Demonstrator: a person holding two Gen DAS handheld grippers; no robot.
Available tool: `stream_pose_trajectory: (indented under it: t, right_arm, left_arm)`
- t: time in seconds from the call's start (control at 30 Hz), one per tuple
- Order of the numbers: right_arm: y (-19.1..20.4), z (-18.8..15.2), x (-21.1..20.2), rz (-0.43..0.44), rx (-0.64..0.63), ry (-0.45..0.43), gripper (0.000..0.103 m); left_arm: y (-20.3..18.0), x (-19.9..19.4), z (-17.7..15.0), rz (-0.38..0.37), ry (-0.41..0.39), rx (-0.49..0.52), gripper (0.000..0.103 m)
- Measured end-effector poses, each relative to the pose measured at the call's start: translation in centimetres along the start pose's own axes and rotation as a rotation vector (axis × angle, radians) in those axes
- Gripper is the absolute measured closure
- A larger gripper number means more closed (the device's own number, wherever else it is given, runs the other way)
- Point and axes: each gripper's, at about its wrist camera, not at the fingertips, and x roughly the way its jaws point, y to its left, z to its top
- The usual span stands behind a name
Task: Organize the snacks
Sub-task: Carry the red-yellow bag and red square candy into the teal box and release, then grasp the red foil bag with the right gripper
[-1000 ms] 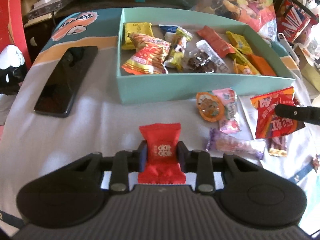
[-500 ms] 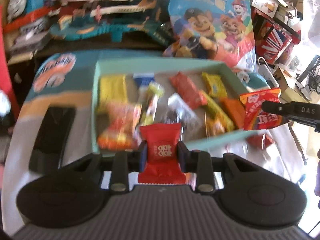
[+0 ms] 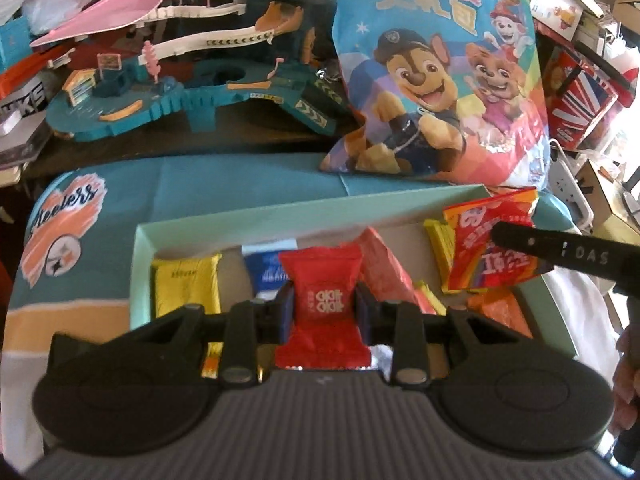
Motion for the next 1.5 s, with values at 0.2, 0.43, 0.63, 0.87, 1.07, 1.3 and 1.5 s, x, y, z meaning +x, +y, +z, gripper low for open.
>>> stream_pose_trajectory:
  t: [0.2, 0.43, 0.63, 0.87, 1.07, 1.3, 1.5]
  right_arm:
    - [0.0, 1.0, 2.8, 0.044, 0.028, -0.001, 0.067]
    - [-0.7, 0.5, 3.2, 0.011, 0.054, -0.026, 0.001]
    - [-0.5, -0.5, 1.3, -0.017, 0.034, -0.023, 0.0]
    - [0.7, -2.1, -3.2, -0.028, -0.015, -0.028, 0.0]
    - [0.5, -3.9, -7.3, -0.024, -0.008, -0.023, 0.0]
    - [-3.1, -7.3, -11.9, -0.073, 0.036, -0.013, 0.0]
    - [-7.3, -10.5, -14.0, -0.138, 0.099, 0.013, 0.0]
  left_arm:
    - [0.0, 2.1, 1.2, 0.015, -0.004, -0.014, 0.056]
    - [0.4, 2.7, 0.2, 0.1, -0.009, -0.026, 0.0]
    - [0.4, 1.1, -1.0, 0.1, 0.0, -0.035, 0.0]
    - [0.3, -2.2, -2.6, 0.095, -0.005, -0.055, 0.0]
    - [-0.6, -5.5, -5.2, 0.085, 0.004, -0.046, 0.0]
    - [-1.5, -7.6, -10.2, 0.077, 0.04, -0.02, 0.0]
    - [-1.9, -6.5, -14.0, 0.079, 0.102, -0.036, 0.0]
